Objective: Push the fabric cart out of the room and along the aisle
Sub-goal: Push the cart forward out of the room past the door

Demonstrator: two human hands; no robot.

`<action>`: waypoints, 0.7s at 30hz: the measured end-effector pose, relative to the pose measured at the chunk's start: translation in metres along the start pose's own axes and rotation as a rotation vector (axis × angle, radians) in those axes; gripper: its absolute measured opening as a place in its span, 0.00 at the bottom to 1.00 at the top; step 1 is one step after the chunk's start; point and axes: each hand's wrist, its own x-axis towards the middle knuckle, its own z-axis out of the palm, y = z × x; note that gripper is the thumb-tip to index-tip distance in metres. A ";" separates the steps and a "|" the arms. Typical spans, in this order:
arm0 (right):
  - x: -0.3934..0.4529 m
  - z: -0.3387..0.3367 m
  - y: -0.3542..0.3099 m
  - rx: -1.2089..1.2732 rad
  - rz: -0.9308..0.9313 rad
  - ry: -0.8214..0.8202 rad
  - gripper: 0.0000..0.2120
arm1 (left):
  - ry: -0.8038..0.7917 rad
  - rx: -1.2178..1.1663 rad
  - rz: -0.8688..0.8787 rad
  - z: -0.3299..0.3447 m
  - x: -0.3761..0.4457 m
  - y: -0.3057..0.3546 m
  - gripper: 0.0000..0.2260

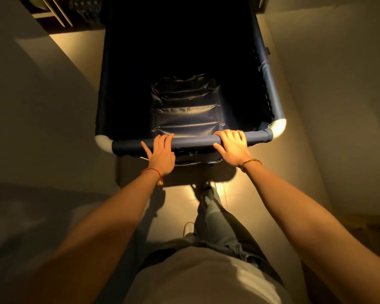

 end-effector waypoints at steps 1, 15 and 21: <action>0.012 -0.003 0.004 -0.017 -0.005 0.004 0.19 | 0.006 -0.003 -0.005 -0.002 0.012 0.001 0.25; 0.174 -0.028 0.030 -0.137 -0.046 -0.001 0.20 | -0.009 0.072 -0.076 -0.040 0.178 0.003 0.21; 0.235 -0.034 0.032 -0.083 -0.031 0.009 0.19 | -0.030 0.083 -0.034 -0.061 0.247 -0.008 0.21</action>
